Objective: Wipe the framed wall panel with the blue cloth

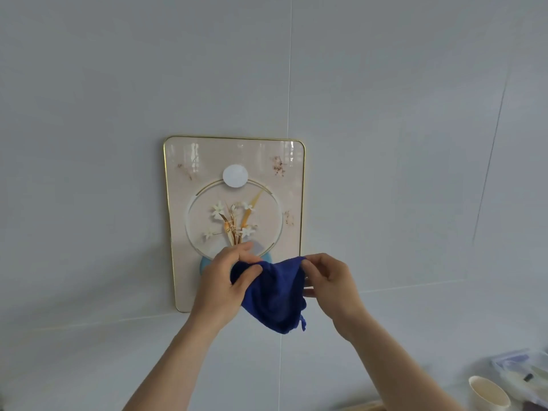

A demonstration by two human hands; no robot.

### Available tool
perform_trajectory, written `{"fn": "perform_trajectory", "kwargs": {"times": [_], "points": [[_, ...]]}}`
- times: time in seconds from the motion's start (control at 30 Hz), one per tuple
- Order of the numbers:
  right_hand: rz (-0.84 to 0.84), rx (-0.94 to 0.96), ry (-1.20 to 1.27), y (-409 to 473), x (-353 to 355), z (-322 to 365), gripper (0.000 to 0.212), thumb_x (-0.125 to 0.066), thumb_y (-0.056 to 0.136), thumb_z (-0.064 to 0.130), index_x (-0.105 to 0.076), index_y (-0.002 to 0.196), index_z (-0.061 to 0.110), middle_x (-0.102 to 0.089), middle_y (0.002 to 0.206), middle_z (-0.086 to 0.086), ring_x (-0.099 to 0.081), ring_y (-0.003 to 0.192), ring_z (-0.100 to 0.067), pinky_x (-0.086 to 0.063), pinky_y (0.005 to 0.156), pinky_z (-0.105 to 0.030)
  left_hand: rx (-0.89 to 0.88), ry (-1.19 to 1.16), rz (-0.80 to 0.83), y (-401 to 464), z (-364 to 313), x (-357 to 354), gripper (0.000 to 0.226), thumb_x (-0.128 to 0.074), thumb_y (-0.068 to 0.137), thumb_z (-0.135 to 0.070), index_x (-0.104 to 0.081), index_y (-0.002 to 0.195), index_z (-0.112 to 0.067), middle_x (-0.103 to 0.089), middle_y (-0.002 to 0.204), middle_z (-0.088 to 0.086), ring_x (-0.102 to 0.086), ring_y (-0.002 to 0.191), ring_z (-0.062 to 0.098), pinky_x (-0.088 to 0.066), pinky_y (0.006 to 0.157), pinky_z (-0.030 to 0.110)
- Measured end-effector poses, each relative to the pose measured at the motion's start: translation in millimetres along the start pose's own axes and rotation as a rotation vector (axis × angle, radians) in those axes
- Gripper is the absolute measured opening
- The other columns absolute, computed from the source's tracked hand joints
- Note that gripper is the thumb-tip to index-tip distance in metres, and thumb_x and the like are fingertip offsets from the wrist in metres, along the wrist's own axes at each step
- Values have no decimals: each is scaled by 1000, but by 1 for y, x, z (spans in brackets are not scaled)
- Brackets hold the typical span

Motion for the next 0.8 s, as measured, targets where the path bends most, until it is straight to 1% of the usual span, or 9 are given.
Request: {"fn": "perform_trajectory", "kwargs": {"times": [0.07, 0.13, 0.23, 0.3, 0.37, 0.43, 0.6, 0.73, 0.8], "points": [[2, -26, 89, 0, -7, 13, 19, -58, 103, 12, -76, 98, 9, -82, 92, -15, -79, 91, -34, -68, 82, -51, 45, -145, 72, 4, -9, -10, 21, -69, 95, -19, -70, 96, -41, -68, 124, -29, -54, 127, -10, -53, 107, 44], [-11, -61, 131, 2, -13, 20, 21, -61, 103, 16, -80, 95, 12, -82, 94, -16, -78, 96, -37, -66, 88, -57, 79, -249, 105, 5, -17, -21, 12, -68, 96, -18, -70, 100, -29, -72, 122, -22, -63, 120, -3, -56, 103, 44], [42, -156, 251, 4, -18, 20, 33, -57, 106, 38, -81, 100, 17, -82, 103, -14, -75, 107, -38, -60, 98, -58, 62, -223, -37, 7, -23, -32, 6, -69, 95, -19, -68, 98, -23, -77, 98, -12, -72, 97, 6, -61, 86, 32], [181, -236, 404, 0, -24, 16, 43, -48, 106, 53, -79, 112, 23, -82, 112, -4, -75, 113, -27, -59, 100, -49, 58, -185, -166, 9, -23, -36, 6, -70, 94, -18, -68, 95, -24, -75, 90, -13, -70, 91, 4, -58, 79, 21], [325, -194, 423, -2, -30, 13, 40, -51, 106, 47, -73, 124, 20, -80, 121, -7, -74, 116, -27, -58, 103, -49, 60, -149, -208, 10, -22, -44, 7, -70, 94, -18, -69, 94, -26, -74, 87, -16, -68, 89, 1, -54, 74, 15], [307, -125, 380, 4, -29, 3, 37, -65, 102, 30, -64, 137, 17, -77, 125, -10, -73, 117, -28, -56, 108, -52, 65, -135, -179, 11, -17, -53, 11, -68, 95, -16, -69, 95, -27, -73, 88, -17, -68, 89, -1, -53, 72, 12], [-11, 27, 157, 34, -5, -4, 38, -71, 97, 11, -68, 134, 22, -77, 121, 3, -72, 117, -15, -57, 105, -33, 1, -119, -215, 26, 0, -52, 21, -49, 105, -21, -68, 114, -27, -71, 114, -21, -64, 113, -2, -53, 94, 19], [-151, 279, -28, 69, 0, 20, 46, -68, 97, 7, -61, 140, 22, -70, 118, 19, -63, 108, 16, -51, 101, -13, -179, 316, -365, 51, 6, -42, 35, -46, 101, -33, -61, 132, -26, -64, 137, -9, -54, 132, 12, -42, 111, 33], [-182, 420, -120, 86, -3, 30, 51, -70, 95, 6, -57, 140, 24, -68, 115, 23, -63, 102, 17, -49, 92, -3, -258, 508, -370, 66, 7, -42, 39, -48, 101, -32, -57, 138, -23, -57, 148, -2, -46, 142, 20, -32, 121, 41]]}}
Point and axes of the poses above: each hand's wrist, its own y-axis towards the middle knuckle, its own x-axis out of the back of the hand, z = x × y, the point moved 4 cm from there along y, towards the middle knuckle
